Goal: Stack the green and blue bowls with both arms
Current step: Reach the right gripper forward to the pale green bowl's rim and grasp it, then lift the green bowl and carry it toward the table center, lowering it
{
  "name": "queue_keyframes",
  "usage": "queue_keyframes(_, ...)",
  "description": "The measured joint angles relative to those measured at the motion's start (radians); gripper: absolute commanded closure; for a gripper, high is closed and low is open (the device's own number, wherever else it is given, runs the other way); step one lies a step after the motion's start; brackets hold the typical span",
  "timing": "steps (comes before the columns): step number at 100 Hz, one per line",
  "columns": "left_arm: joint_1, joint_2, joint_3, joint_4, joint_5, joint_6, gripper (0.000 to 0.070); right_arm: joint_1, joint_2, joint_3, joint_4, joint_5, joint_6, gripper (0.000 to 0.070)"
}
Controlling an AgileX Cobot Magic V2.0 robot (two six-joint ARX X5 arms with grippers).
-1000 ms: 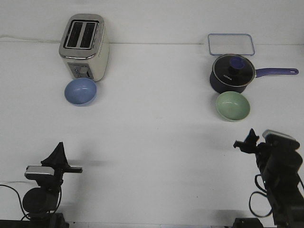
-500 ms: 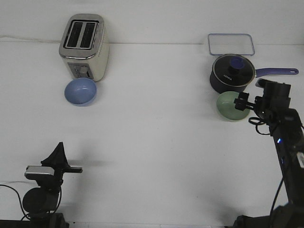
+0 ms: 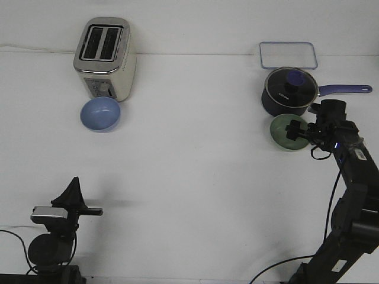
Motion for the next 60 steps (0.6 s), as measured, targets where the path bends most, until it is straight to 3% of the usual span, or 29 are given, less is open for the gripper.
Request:
queue_keyframes(14, 0.000, 0.000, 0.000, 0.000, 0.000, 0.000, 0.0685, 0.000, 0.016, 0.003, 0.000, -0.018, -0.006, 0.0700)
queue_keyframes(28, 0.000, 0.000, 0.000, 0.000, 0.000, 0.000, 0.0685, -0.003, 0.011, 0.019, -0.003, -0.065, -0.015, 0.0699)
queue_keyframes(49, 0.000, 0.000, 0.000, 0.000, 0.000, 0.000, 0.0685, -0.003, -0.045, 0.023, -0.062, -0.062, -0.023, 0.0699)
queue_keyframes(60, 0.000, 0.000, 0.000, 0.000, 0.000, 0.000, 0.0685, -0.003, -0.144, 0.020, -0.096, -0.108, -0.025, 0.0699)
